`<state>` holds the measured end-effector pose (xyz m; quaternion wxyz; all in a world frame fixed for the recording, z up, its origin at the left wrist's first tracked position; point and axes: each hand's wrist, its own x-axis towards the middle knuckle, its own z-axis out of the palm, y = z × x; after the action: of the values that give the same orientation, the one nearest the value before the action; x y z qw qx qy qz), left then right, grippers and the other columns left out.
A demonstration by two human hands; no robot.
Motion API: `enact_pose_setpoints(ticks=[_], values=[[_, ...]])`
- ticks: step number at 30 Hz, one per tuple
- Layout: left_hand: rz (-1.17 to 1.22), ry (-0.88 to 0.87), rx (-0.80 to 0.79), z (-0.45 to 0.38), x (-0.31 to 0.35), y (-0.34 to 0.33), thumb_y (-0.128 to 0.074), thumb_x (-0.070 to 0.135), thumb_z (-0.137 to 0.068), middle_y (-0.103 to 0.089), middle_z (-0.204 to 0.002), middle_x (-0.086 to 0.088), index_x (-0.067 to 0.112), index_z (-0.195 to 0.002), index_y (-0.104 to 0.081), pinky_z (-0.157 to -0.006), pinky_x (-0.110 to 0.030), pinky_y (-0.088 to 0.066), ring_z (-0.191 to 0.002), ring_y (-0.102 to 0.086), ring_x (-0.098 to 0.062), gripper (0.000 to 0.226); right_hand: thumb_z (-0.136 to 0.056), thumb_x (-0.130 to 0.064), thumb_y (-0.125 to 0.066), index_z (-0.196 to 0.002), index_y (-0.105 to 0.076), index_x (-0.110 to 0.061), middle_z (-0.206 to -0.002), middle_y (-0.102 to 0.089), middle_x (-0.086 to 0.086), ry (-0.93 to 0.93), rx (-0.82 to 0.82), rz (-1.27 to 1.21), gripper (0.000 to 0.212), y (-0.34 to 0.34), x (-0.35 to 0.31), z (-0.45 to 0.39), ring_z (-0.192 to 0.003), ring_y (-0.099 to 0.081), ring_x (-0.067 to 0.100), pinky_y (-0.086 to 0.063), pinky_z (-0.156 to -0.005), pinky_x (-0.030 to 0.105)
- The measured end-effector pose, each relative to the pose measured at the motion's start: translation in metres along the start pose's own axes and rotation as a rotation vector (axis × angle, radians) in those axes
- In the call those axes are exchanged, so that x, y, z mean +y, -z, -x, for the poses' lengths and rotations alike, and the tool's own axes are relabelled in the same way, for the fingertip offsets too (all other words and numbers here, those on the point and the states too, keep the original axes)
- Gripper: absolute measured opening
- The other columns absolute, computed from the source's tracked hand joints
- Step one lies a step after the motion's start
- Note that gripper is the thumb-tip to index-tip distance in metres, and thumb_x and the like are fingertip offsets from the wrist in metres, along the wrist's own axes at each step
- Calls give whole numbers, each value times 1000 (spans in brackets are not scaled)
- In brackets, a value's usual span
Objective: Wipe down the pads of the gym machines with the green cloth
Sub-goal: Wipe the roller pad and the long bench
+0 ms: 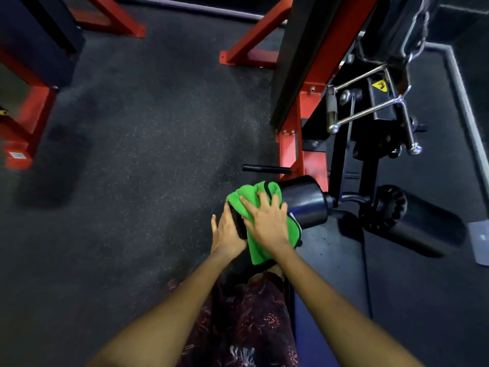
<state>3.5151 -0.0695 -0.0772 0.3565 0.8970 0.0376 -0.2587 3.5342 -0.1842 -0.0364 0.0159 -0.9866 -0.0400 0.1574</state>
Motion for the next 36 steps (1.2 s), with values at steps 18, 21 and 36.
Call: enact_pose_setpoints(ticks=[18, 21, 36], values=[[-313, -13, -19, -14, 15, 19, -74, 55, -70, -8, -160, -10, 9, -143, 30, -110, -56, 16, -147, -1, -22, 135, -93, -48, -45, -142, -35, -41, -143, -33, 6, -52, -20, -6, 50, 11, 34, -11, -128, -30, 34, -34, -97, 43], [-380, -84, -163, -26, 17, 26, -77, 59, -63, 2, -160, -8, 11, -147, 24, -107, -59, 18, -147, 4, -23, 140, -93, -48, -47, -141, -39, -39, -144, -33, 8, -312, 8, -62, 50, 23, 84, -18, -130, -28, 35, -32, -100, 46], [-390, 51, -346, -60, 39, 39, -81, 57, -60, -14, -159, -10, 10, -148, 20, -109, -57, 16, -147, -7, -21, 142, -92, -48, -49, -141, -40, -40, -141, -35, 6, -233, -18, -80, 50, 19, 61, -16, -125, -32, 34, -34, -98, 44]])
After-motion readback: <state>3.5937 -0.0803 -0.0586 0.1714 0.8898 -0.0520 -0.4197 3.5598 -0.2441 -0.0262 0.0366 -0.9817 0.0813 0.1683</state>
